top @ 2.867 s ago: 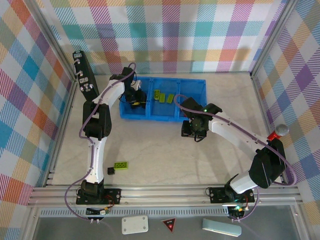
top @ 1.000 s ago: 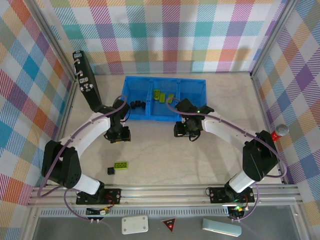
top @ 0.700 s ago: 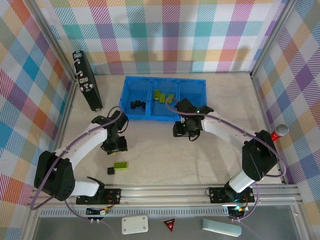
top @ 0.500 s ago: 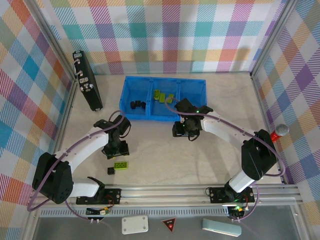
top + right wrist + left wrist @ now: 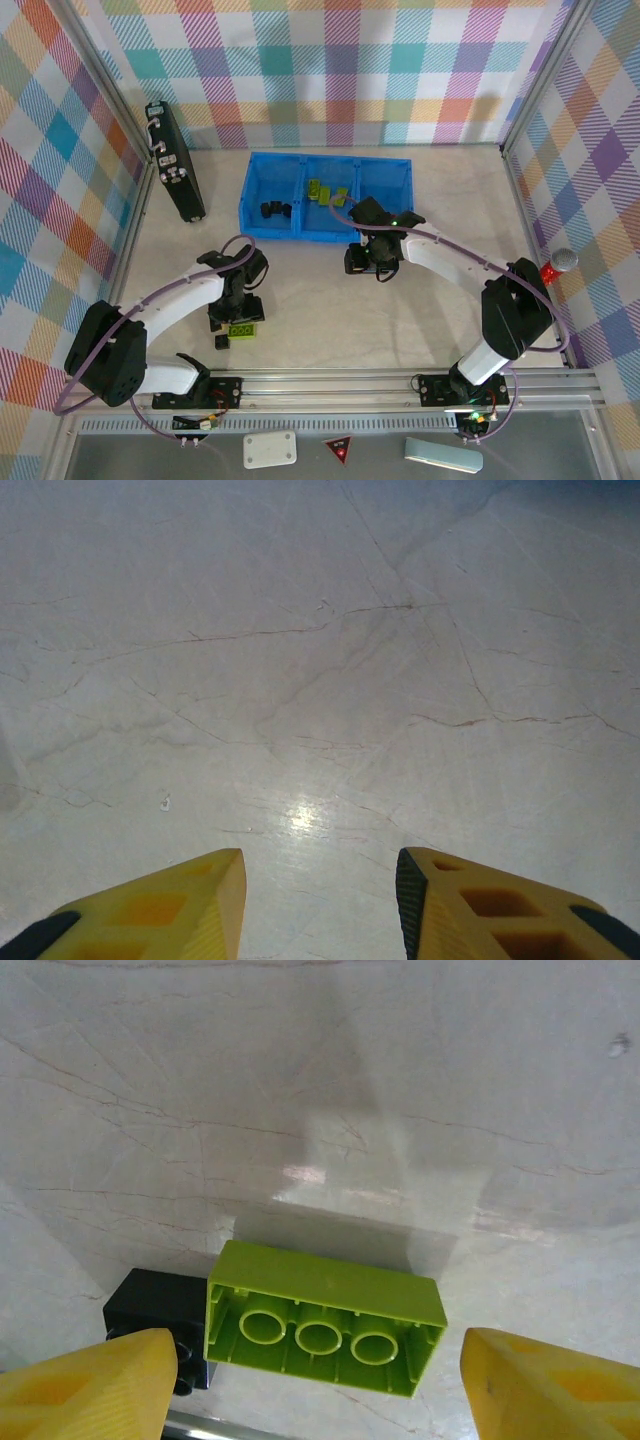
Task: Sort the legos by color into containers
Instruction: Pick up the lego from the bottom-left of the table.
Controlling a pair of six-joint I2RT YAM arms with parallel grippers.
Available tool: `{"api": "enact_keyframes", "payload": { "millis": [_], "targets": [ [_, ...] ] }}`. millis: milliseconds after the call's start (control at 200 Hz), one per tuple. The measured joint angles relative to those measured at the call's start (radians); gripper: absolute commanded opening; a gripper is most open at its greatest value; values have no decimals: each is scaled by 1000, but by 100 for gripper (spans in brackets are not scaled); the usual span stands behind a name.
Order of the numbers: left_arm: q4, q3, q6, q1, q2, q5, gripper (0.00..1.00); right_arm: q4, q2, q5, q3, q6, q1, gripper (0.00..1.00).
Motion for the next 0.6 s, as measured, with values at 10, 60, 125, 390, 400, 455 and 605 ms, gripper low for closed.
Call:
{"api": "enact_keyframes", "payload": {
  "millis": [10, 60, 125, 390, 400, 455, 605],
  "targets": [
    [0, -1, 0, 0, 0, 0, 77, 0, 0, 0, 0, 0, 0, 46],
    [9, -5, -3, 0, 0, 2, 77, 0, 4, -3, 0, 0, 0, 46],
    [27, -10, -6, 0, 0, 3, 78, 0, 7, -3, 0, 0, 0, 46],
    [55, -14, -6, 0, 33, 7, 81, 0, 8, -4, 0, 0, 0, 45],
    [55, -14, -6, 0, 34, 6, 81, 0, 8, -4, 0, 0, 0, 45],
    [55, -14, -6, 0, 45, -1, 82, 0, 8, -5, 0, 0, 0, 45],
    [56, -14, -6, 0, 60, -10, 83, 0, 8, -5, 0, 0, 0, 45]
  ]
}}
